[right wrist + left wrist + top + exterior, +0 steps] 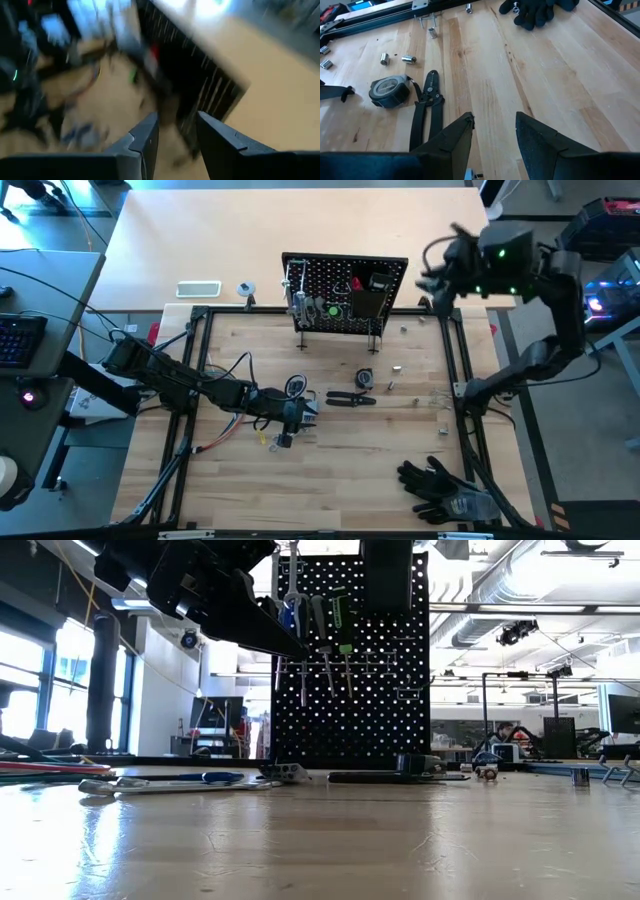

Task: Hang tools onto peg board
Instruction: Put the socket into the black bin on the peg board

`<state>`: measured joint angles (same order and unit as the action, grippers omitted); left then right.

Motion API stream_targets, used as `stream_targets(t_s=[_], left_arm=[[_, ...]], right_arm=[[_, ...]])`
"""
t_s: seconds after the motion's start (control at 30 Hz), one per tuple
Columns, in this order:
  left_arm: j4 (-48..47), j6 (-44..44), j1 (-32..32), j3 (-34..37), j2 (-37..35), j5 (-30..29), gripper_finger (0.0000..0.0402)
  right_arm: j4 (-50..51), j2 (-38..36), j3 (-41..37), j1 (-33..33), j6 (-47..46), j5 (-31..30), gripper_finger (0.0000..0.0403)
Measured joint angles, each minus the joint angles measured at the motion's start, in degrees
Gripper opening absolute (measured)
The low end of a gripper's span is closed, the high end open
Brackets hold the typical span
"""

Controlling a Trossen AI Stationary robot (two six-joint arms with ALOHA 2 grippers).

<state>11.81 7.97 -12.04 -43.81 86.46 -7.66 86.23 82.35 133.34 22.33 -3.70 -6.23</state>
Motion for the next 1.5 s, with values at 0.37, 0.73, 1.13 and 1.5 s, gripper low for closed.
stream_targets(t_s=[0.37, 0.73, 1.13, 1.5], left_arm=[[0.14, -0.90, 0.01, 0.00, 0.02, 0.00, 0.0142], [-0.14, -1.50, -0.01, -0.02, 2.32, 0.04, 0.0142], [2.64, -1.36, 0.03, -0.02, 6.99, 1.22, 0.0142], [6.53, -0.36, 0.35, 0.01, 7.69, 1.35, 0.0142]], right_arm=[[3.17, -2.17, -25.23, -13.71, -12.44, 1.82, 0.0126], [-15.85, -2.54, -63.55, -20.15, -27.17, -8.27, 0.0126], [-38.10, -5.79, -92.23, -23.56, -45.89, -7.66, 0.0126], [-36.27, -12.68, -98.89, -31.28, -60.36, -14.30, 0.0126]])
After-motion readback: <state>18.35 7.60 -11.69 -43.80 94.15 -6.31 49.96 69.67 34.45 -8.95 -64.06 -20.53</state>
